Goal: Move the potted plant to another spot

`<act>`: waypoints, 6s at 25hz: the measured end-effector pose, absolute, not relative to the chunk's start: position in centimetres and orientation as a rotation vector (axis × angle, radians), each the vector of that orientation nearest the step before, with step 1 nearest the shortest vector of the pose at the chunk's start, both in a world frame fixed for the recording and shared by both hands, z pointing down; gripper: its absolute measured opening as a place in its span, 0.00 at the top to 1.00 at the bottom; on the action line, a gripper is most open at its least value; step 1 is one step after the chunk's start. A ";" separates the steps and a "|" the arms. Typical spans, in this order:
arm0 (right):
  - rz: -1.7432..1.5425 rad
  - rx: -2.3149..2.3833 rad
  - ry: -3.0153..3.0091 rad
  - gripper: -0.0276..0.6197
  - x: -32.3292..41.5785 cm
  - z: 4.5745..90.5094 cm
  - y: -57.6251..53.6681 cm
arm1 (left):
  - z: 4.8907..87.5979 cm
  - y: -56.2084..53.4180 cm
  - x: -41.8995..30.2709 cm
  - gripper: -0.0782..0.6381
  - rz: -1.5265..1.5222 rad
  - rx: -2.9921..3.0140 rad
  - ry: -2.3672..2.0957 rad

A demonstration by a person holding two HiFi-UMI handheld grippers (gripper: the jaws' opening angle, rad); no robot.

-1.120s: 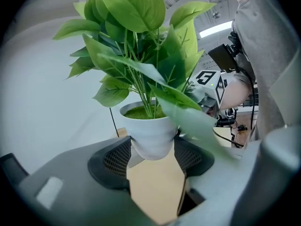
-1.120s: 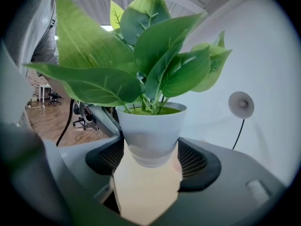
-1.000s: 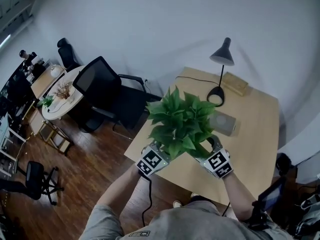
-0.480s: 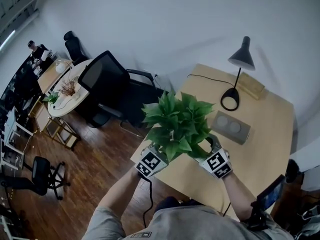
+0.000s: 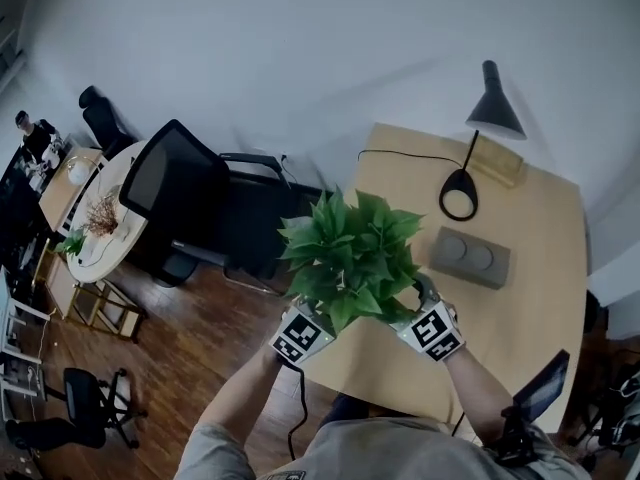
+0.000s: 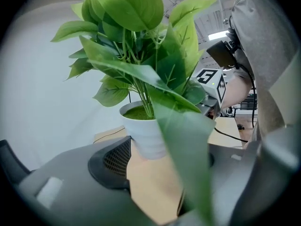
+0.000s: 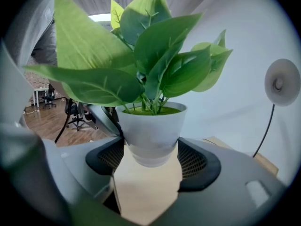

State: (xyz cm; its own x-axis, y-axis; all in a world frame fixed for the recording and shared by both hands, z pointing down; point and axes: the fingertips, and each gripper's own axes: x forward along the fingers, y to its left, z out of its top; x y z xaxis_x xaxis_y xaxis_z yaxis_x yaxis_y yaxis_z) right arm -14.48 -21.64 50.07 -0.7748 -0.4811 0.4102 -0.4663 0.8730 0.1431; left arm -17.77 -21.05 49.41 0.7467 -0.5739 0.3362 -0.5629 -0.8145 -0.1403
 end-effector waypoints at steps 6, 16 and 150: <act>-0.002 0.822 -2.548 0.40 -18.2 51.6 -25.0 | 50.9 -24.8 -21.6 0.49 -0.591 -2.947 0.791; 0.102 0.893 -2.462 0.40 -18.5 57.2 -26.2 | 56.6 -26.2 -21.7 0.49 -0.641 -3.029 0.661; 0.381 1.111 -2.730 0.95 -19.0 48.2 11.9 | 47.8 10.8 -24.3 0.89 0.005 -3.113 1.443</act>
